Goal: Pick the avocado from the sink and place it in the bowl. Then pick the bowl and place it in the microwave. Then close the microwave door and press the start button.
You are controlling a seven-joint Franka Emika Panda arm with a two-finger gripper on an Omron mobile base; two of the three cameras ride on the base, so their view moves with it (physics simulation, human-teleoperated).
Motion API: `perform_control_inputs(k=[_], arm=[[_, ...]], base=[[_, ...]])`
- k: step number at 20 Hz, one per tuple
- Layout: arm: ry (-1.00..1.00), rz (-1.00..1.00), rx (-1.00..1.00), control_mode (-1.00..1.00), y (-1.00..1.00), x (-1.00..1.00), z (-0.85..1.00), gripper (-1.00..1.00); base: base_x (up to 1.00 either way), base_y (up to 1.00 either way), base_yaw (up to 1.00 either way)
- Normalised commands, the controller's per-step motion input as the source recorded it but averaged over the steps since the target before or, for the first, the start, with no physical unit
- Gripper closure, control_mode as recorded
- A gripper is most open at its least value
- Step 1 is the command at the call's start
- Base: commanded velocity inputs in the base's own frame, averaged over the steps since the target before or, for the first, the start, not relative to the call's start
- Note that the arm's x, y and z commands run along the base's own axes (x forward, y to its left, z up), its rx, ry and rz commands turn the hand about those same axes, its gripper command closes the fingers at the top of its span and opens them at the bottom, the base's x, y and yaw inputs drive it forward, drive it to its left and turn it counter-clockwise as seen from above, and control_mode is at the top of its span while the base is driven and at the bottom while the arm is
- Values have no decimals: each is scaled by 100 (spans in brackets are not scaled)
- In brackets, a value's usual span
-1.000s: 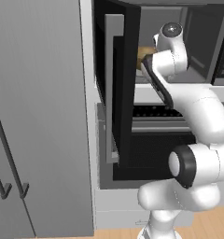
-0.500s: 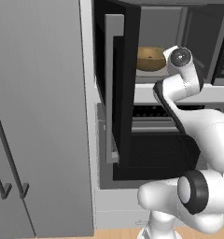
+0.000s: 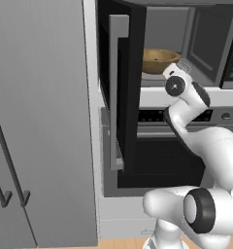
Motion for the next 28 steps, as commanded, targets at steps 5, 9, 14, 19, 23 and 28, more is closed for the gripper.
perform_control_inputs(k=[5,9,14,19,23,28], arm=[[-5,-11,-35,-100,0,0,-8,-100],[-3,-18,-38,-100,0,0,0,-100],[-6,-19,-36,-100,0,-2,0,-100],[-26,-13,-36,-100,17,-54,-2,-100],[-25,-4,-28,-100,41,-55,-3,-100],[-1,0,-5,-100,41,-21,-10,-100]], base=[[0,0,0],[0,0,0],[0,0,0],[0,0,0],[0,0,0],[0,0,0]])
